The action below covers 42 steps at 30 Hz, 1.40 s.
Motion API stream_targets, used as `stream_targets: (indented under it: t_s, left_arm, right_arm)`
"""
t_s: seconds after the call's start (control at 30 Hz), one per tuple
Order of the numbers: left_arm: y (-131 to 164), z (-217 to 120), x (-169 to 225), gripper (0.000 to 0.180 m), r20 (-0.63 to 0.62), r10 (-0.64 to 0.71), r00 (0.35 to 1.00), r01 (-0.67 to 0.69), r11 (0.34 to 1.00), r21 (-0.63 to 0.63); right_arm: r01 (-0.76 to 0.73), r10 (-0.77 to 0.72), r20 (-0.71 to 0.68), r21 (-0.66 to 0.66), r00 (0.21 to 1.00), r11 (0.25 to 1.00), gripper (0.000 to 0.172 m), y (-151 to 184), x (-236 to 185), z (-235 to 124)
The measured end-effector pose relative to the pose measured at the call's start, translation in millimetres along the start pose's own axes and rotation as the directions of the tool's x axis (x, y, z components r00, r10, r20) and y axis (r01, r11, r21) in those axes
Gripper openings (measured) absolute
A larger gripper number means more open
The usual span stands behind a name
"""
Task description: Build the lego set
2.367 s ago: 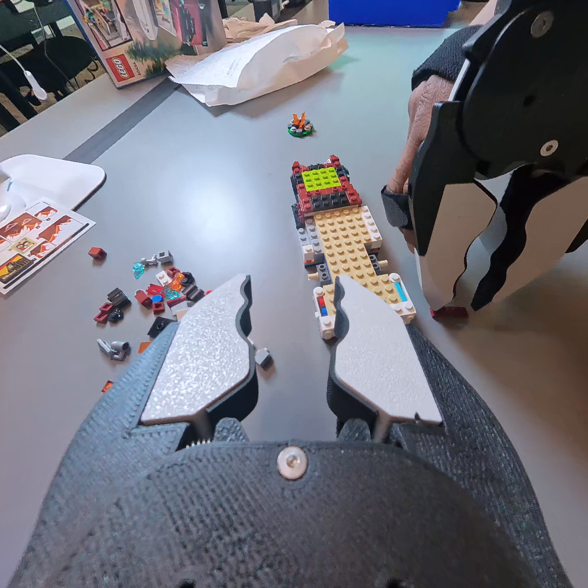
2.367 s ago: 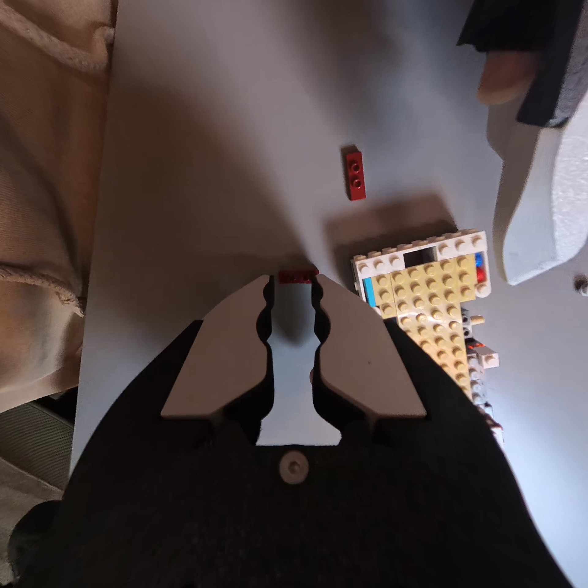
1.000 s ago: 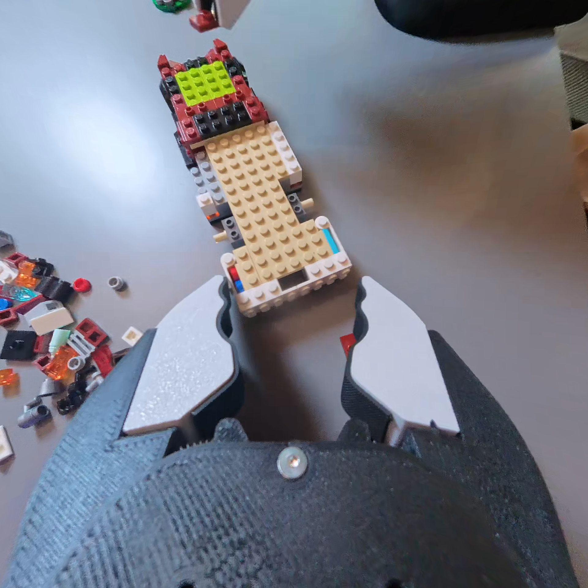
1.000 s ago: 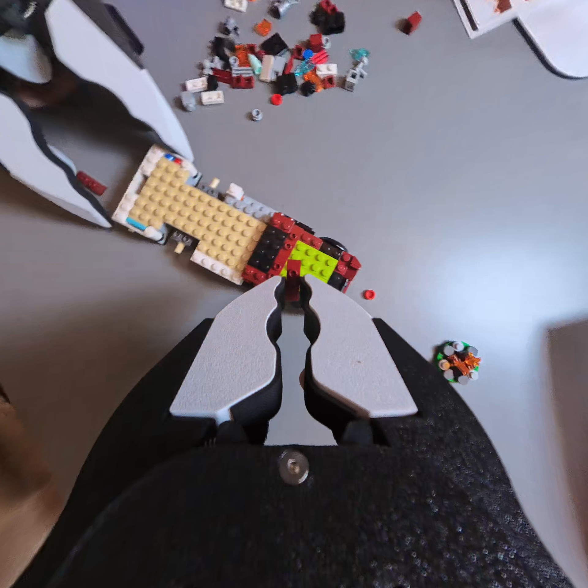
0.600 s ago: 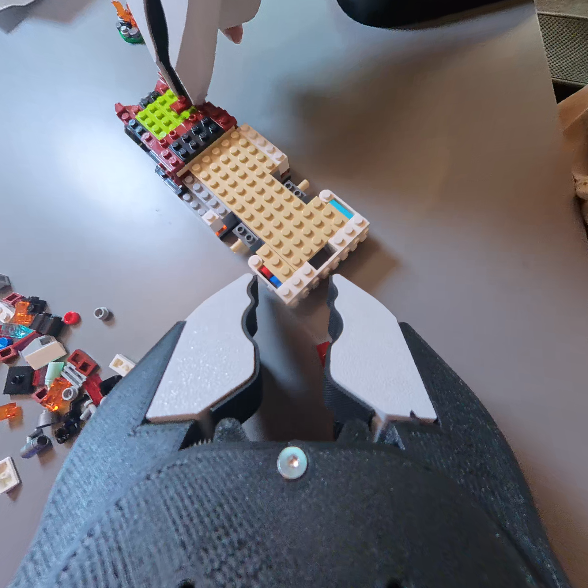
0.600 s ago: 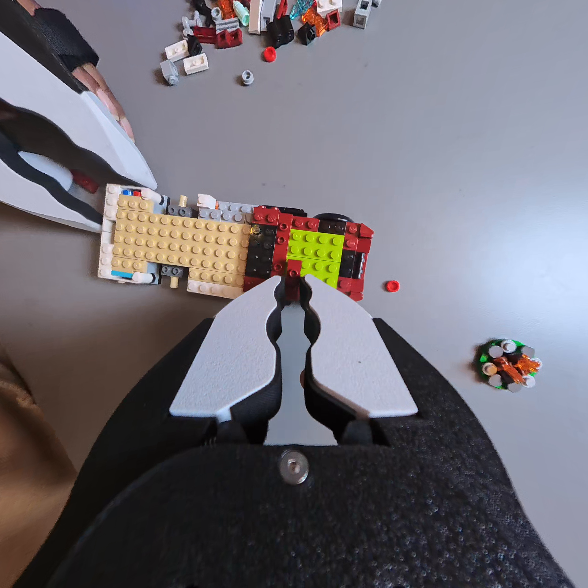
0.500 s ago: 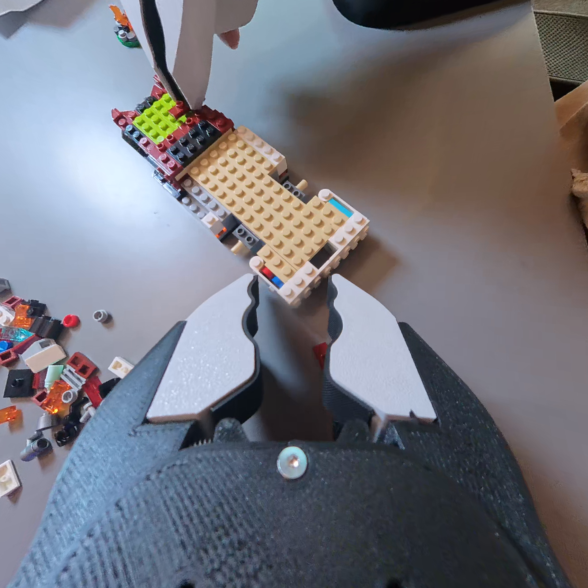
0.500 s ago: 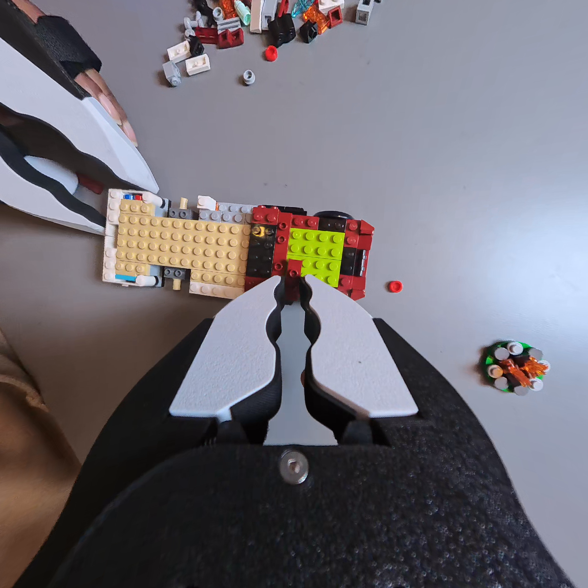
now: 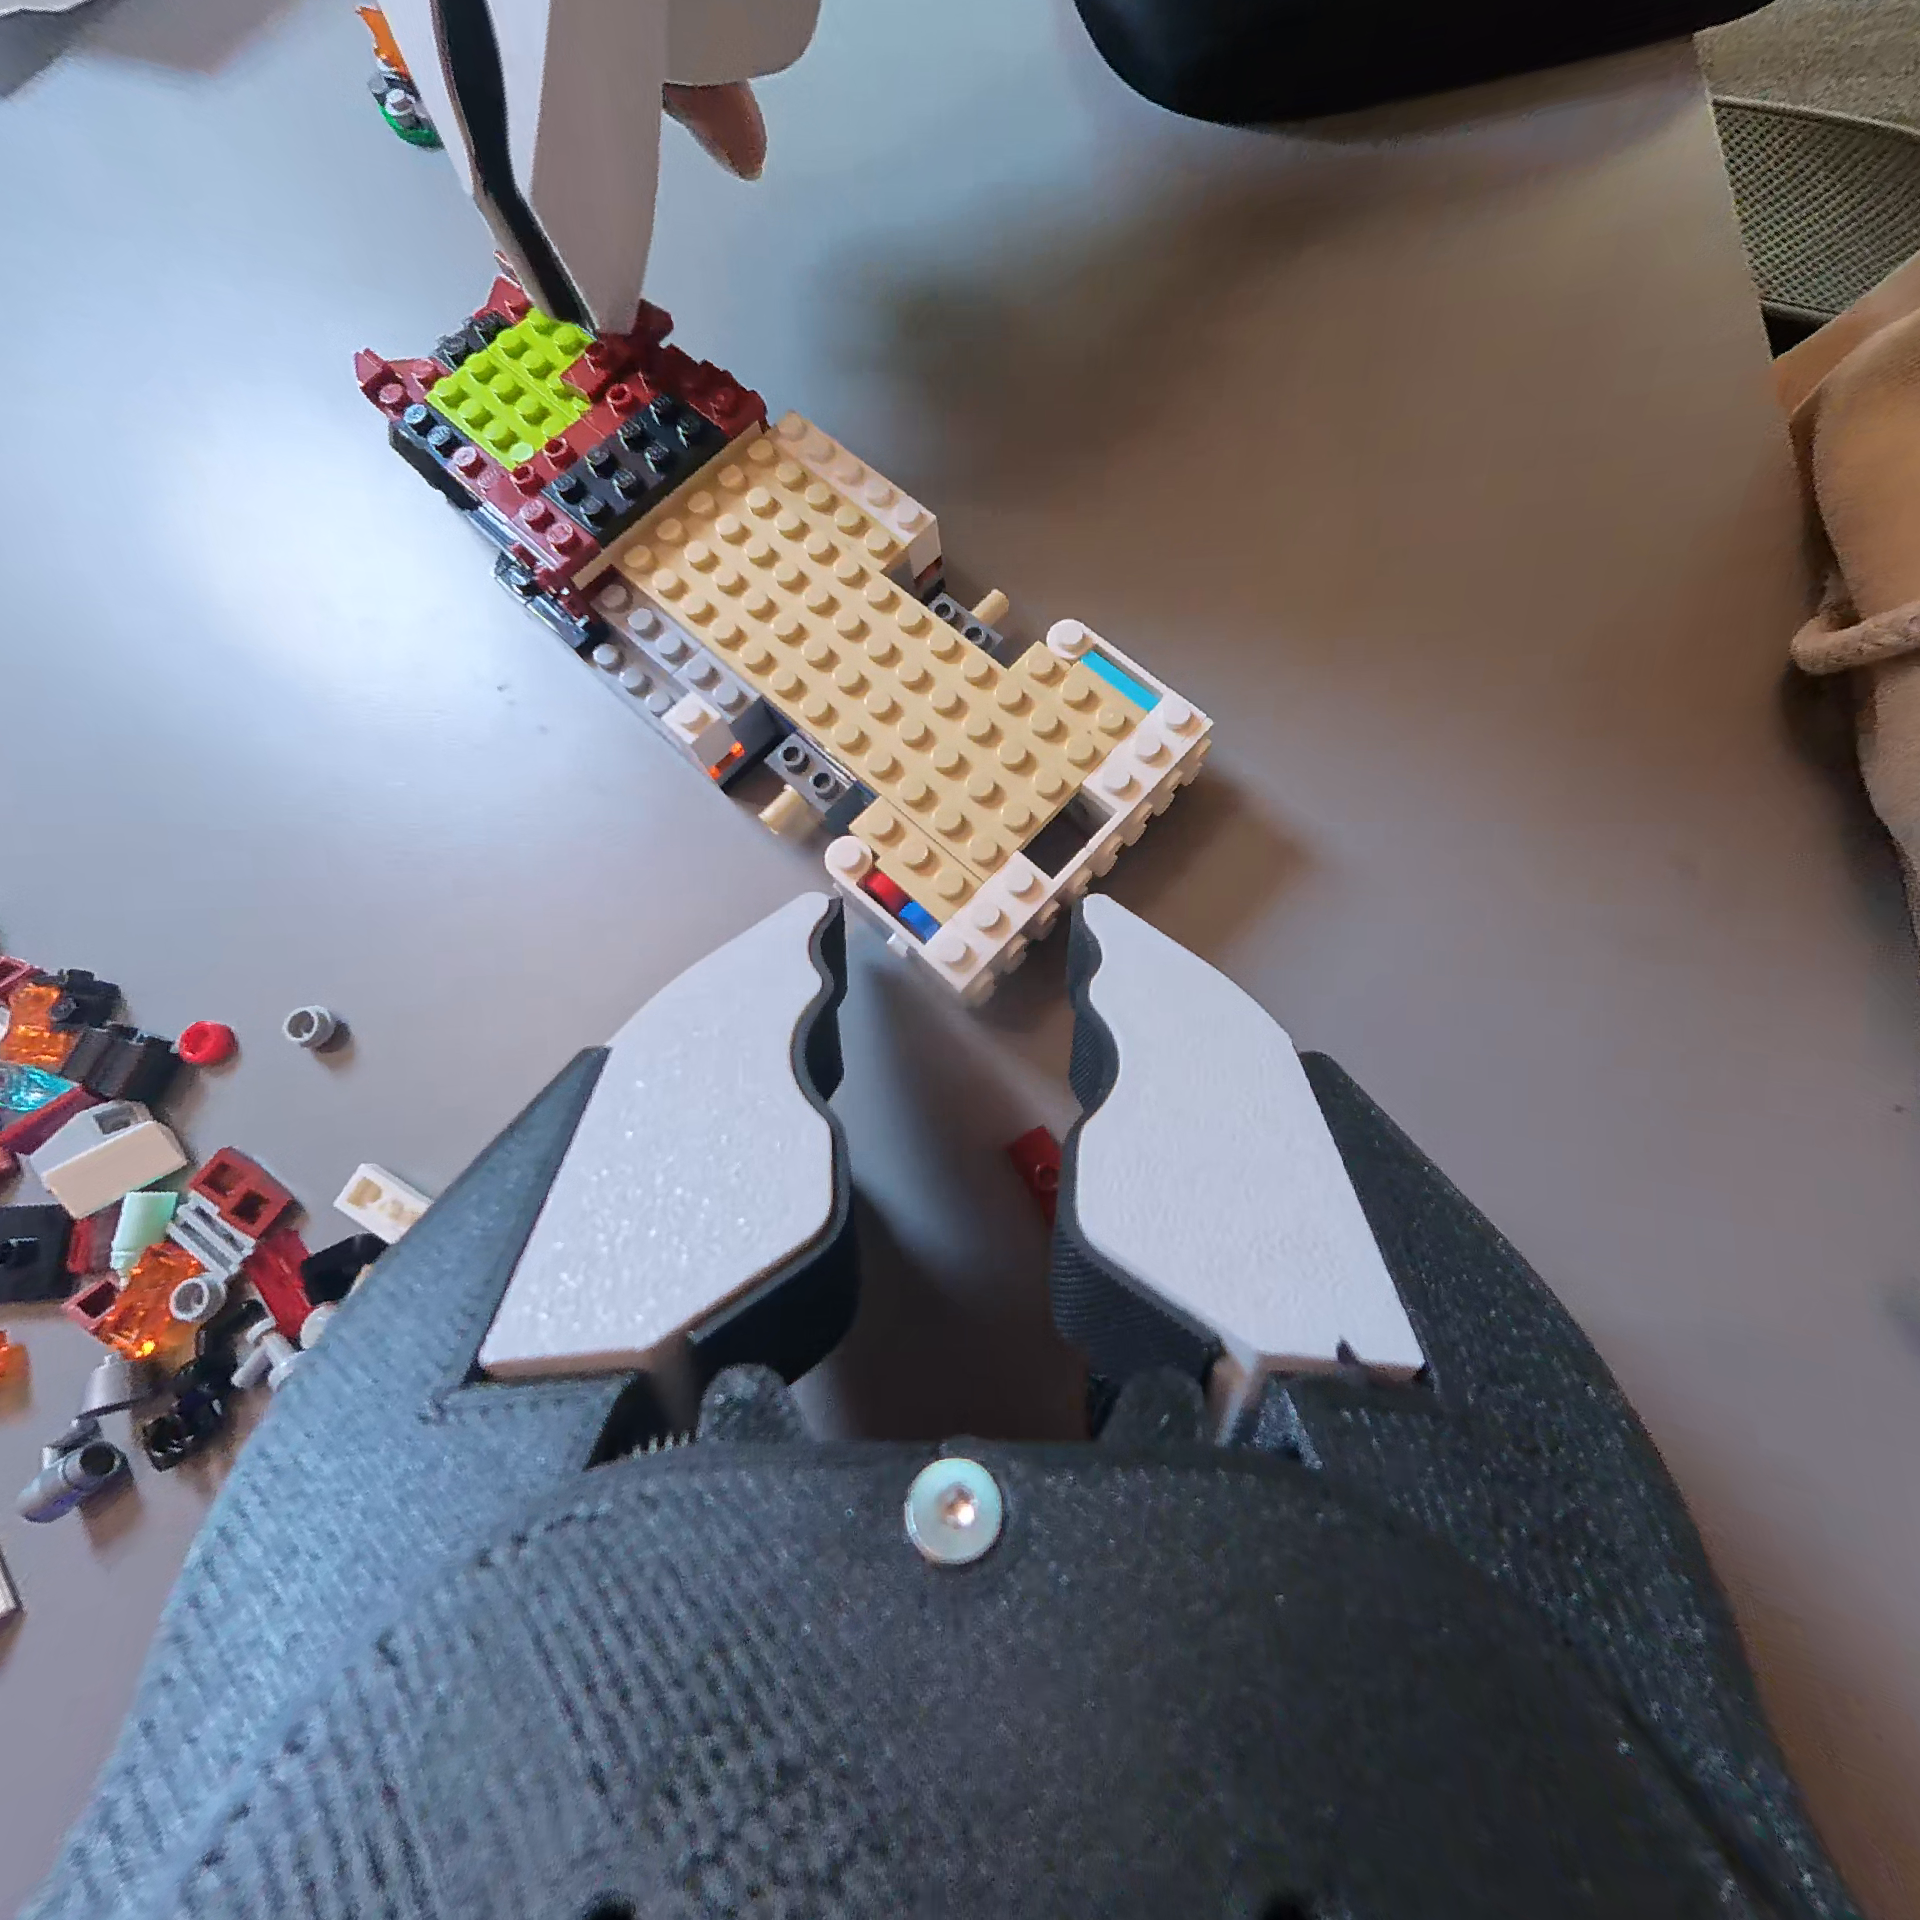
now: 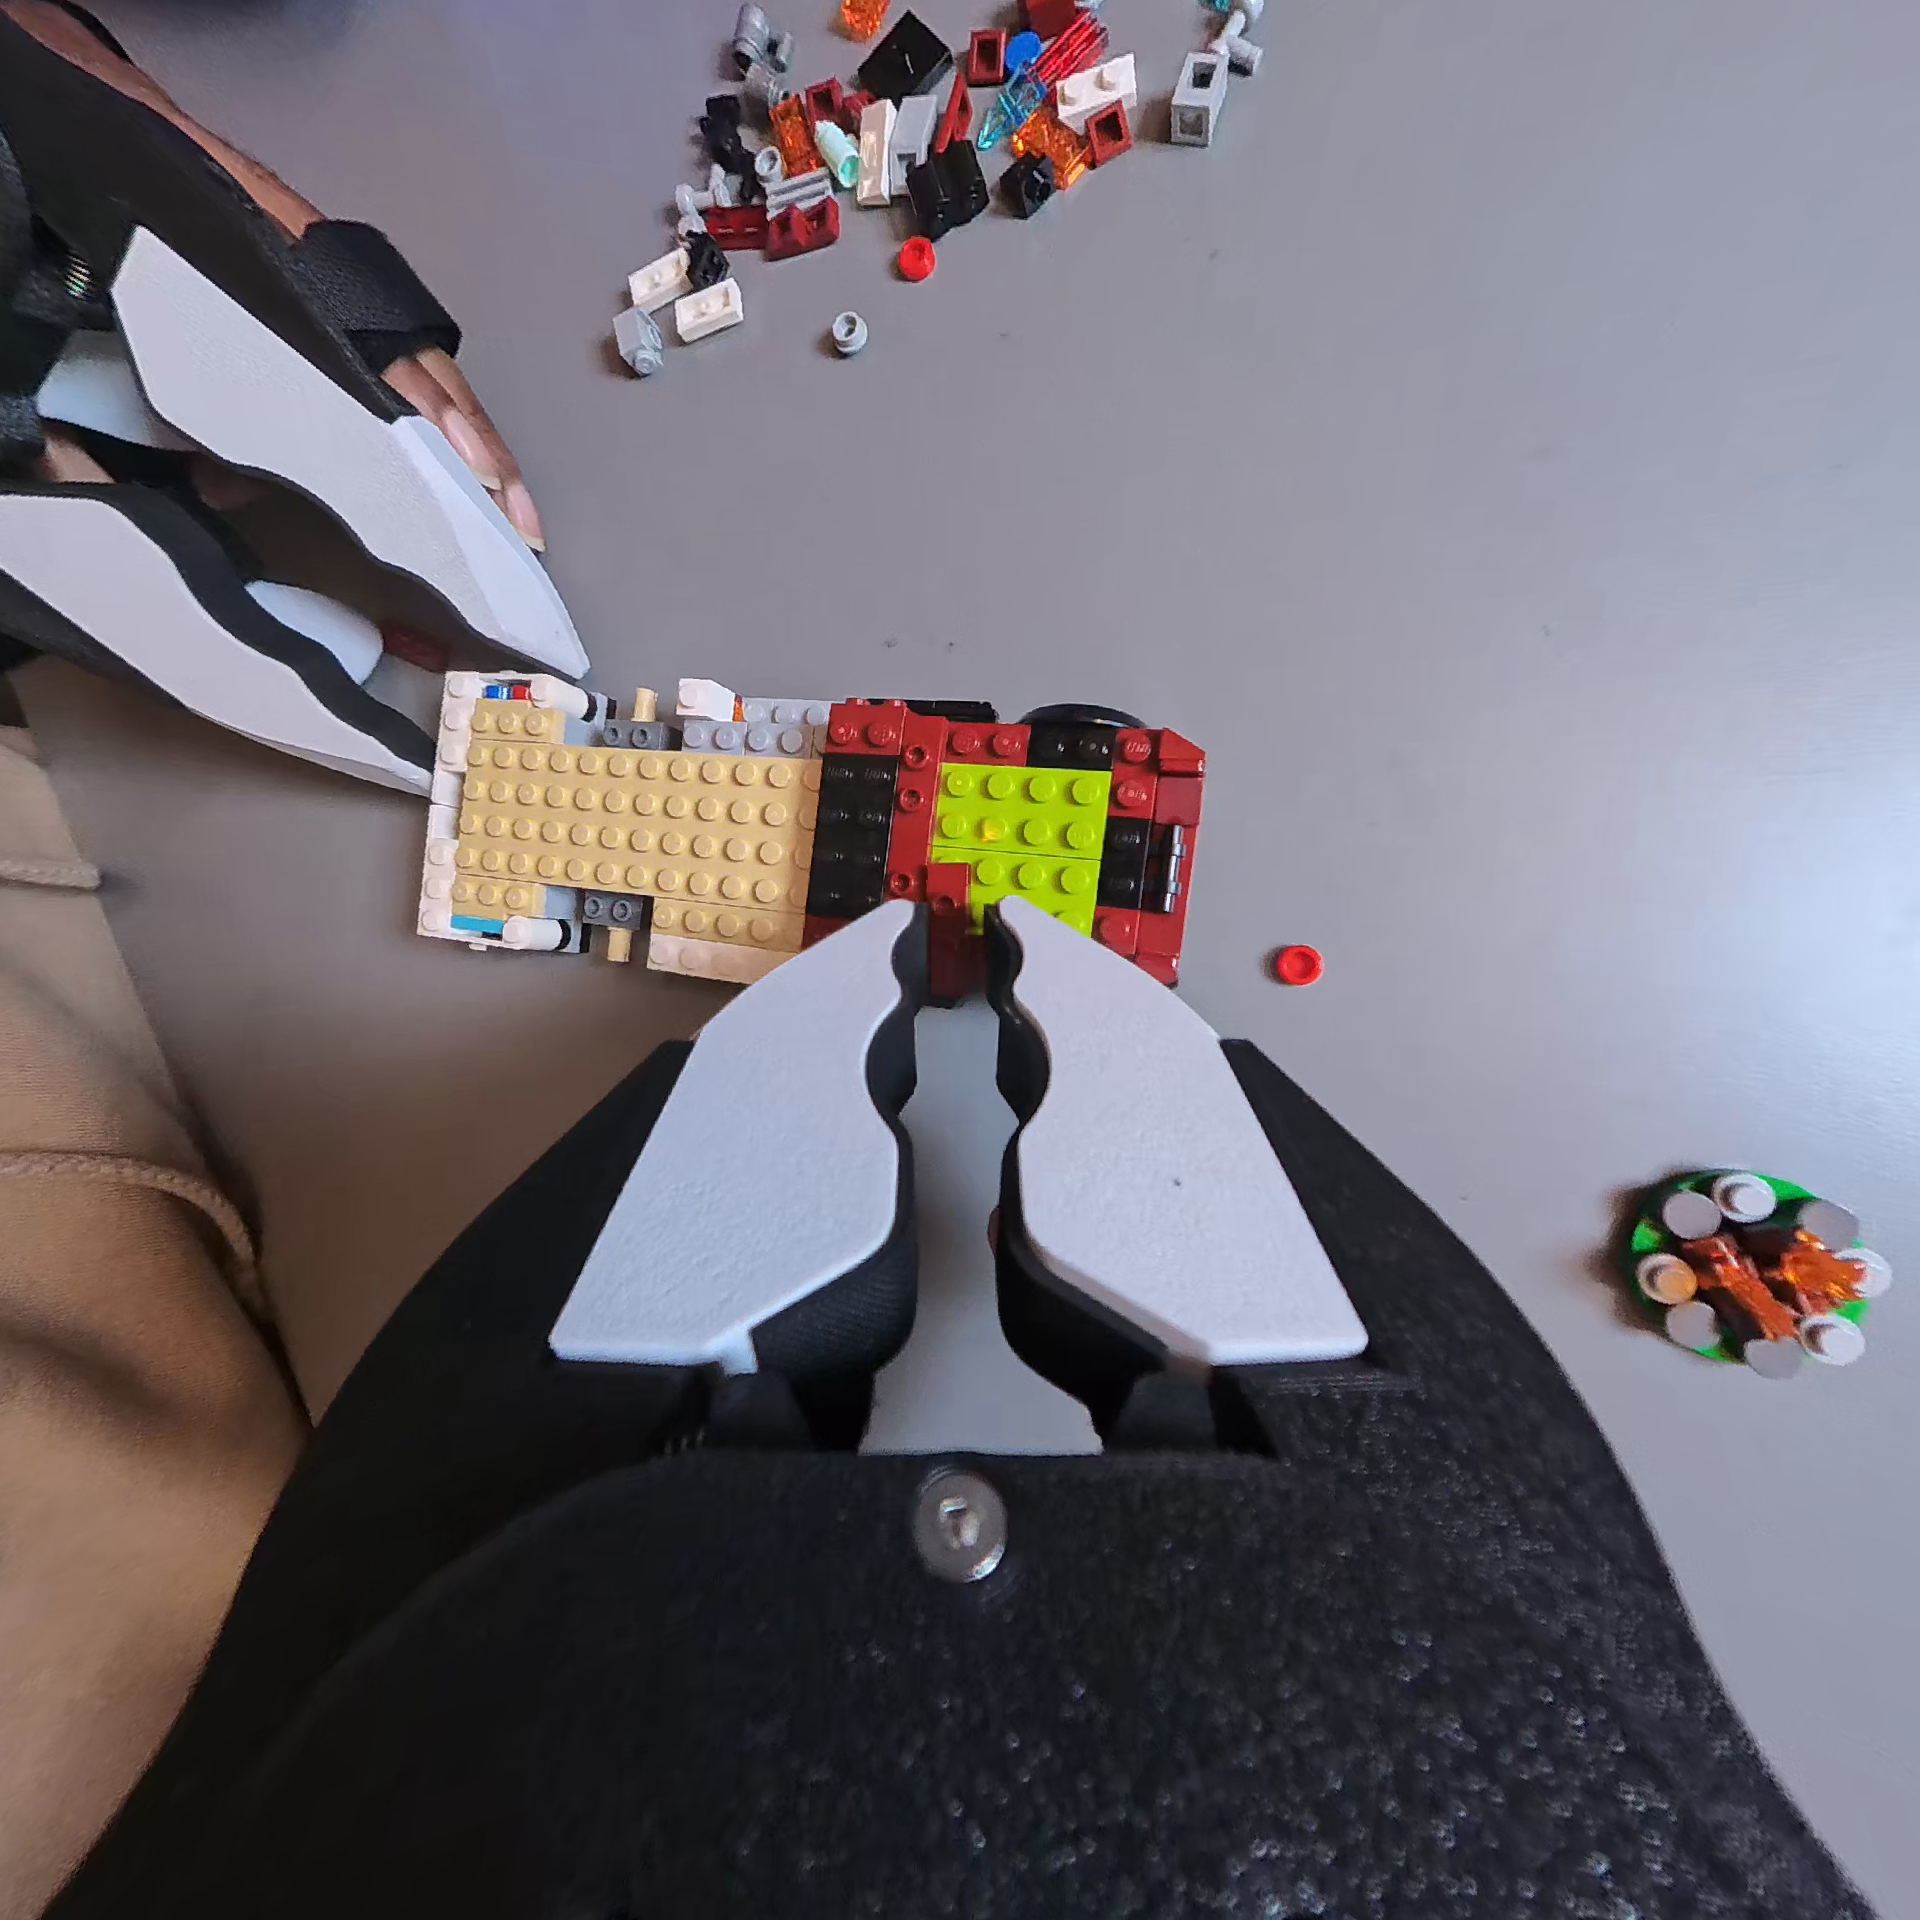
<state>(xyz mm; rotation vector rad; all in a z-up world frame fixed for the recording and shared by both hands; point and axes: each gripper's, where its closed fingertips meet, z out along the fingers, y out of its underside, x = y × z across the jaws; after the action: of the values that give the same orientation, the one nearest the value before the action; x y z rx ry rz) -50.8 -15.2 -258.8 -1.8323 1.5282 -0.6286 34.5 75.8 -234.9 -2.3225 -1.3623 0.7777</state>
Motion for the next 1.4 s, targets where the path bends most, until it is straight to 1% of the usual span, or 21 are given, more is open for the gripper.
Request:
stream_targets:
  t_s: [0.2, 0.5, 0.6, 0.77, 0.83, 1.03, 1.2, 1.4]
  left_arm:
    - [-0.7, 0.5, 0.3, 0.040, -0.004, -0.007, 1.000, 0.007, 1.000, 0.004]
    - [-1.4, 1.1, 0.7, 0.039, -0.010, -0.015, 1.000, 0.015, 1.000, 0.010]
    - [-1.4, 1.2, 0.9, 0.039, -0.012, -0.017, 1.000, 0.017, 1.000, 0.010]
    - [-1.4, 1.6, 1.1, 0.039, -0.016, -0.024, 1.000, 0.024, 1.000, 0.010]
    - [-1.3, 1.7, 1.2, 0.039, -0.018, -0.026, 0.999, 0.027, 1.000, 0.009]
    - [-1.2, 2.0, 1.6, 0.040, -0.029, -0.034, 0.999, 0.034, 0.999, 0.008]
    - [-1.3, 2.5, 1.9, 0.040, -0.033, -0.032, 0.999, 0.032, 0.999, 0.005]
    - [-1.3, 2.7, 2.3, 0.040, -0.038, -0.032, 0.999, 0.032, 0.999, 0.004]
  right_arm:
    - [0.011, -0.011, 0.019, -0.004, 1.000, 1.000, 0.000, 1.7, -2.6, 1.7]
    - [0.033, -0.033, 0.003, -0.023, 0.999, 0.999, 0.000, -0.2, -3.2, 3.9]
    - [0.045, -0.046, -0.009, -0.060, 0.999, 0.997, 0.000, 0.2, -2.9, 4.5]
    - [0.073, -0.077, -0.017, -0.186, 0.997, 0.980, 0.000, 0.6, -1.3, 5.4]
    - [0.107, -0.116, -0.025, -0.237, 0.993, 0.966, 0.000, 0.3, -1.2, 5.8]
    - [0.260, -0.306, -0.071, -0.371, 0.949, 0.892, 0.000, 0.0, -1.0, 6.5]
    - [0.361, -0.426, -0.055, -0.440, 0.903, 0.822, 0.000, -0.1, -0.8, 6.9]
    - [0.434, -0.492, 0.005, -0.481, 0.871, 0.762, 0.000, -0.3, -1.0, 7.6]
